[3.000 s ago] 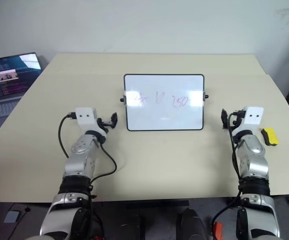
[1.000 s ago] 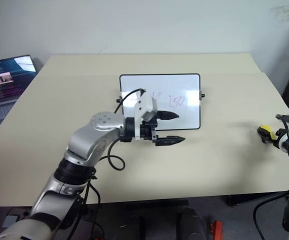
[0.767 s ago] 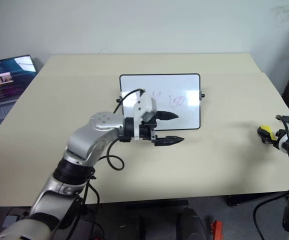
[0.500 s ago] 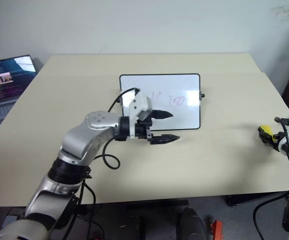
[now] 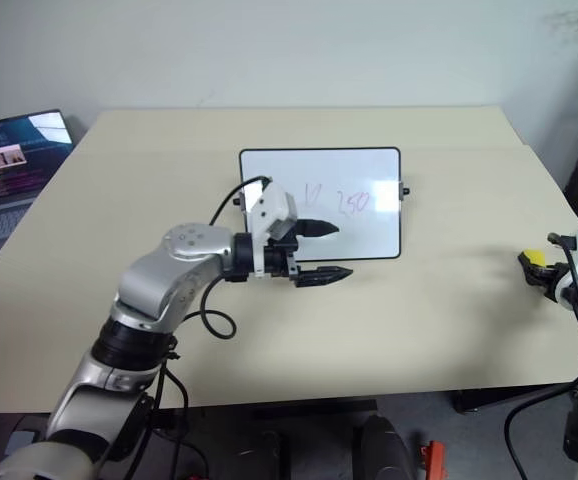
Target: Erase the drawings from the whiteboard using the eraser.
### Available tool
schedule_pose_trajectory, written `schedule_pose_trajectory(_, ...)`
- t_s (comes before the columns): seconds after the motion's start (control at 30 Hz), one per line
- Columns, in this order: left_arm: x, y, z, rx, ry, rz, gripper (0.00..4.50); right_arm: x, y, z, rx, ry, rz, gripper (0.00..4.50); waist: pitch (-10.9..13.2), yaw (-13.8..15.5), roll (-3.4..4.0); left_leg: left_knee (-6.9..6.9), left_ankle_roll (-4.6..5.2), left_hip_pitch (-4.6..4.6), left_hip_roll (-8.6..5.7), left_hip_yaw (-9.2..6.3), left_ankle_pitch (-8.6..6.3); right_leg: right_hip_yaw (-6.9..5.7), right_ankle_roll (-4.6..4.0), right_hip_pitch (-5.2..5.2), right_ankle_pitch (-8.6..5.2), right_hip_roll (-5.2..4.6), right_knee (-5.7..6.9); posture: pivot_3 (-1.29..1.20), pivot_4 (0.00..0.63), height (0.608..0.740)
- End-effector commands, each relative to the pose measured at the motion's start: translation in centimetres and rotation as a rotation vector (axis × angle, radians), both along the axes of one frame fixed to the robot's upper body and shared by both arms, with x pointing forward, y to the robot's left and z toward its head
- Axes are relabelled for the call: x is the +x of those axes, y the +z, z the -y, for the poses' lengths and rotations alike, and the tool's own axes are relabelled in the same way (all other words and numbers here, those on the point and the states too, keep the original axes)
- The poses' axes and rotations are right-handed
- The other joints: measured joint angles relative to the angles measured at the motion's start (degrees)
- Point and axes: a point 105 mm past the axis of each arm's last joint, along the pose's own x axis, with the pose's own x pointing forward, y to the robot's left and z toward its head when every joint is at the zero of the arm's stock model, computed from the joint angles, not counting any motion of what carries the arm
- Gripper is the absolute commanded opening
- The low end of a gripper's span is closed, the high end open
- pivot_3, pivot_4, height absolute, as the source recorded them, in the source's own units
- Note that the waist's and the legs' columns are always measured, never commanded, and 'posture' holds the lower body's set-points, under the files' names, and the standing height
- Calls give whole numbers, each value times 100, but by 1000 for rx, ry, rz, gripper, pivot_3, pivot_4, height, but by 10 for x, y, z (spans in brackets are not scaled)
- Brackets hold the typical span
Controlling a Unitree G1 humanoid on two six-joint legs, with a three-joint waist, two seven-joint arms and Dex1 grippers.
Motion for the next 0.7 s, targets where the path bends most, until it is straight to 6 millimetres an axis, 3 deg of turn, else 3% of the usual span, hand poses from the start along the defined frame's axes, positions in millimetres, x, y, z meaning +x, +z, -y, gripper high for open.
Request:
schedule_pose_trajectory(0.03,-2,11,-2,-15,-6,47,4500,3,13,2,-16,4,44,1120,0,0,0,0,0,0,0,0,0,0,0,0,0,0,0,0,150,740)
schedule_pose_trajectory(0.3,4,4,-13,6,38,36,4500,9,33,-13,66,66,132,1120,0,-7,0,0,0,1,0,0,0,1,0,0,0,0,1,0,150,740)
schedule_pose_trajectory(0.47,6,-2,-19,18,57,28,4500,3,14,-22,12,121,34,1120,0,6,0,0,0,0,0,-2,0,-1,0,0,0,0,0,0,150,740)
schedule_pose_trajectory(0.7,7,0,-19,14,67,30,4500,7,17,-24,12,123,38,3473,0,7,0,2,0,0,-1,-2,0,-1,1,0,0,-1,2,0,150,740)
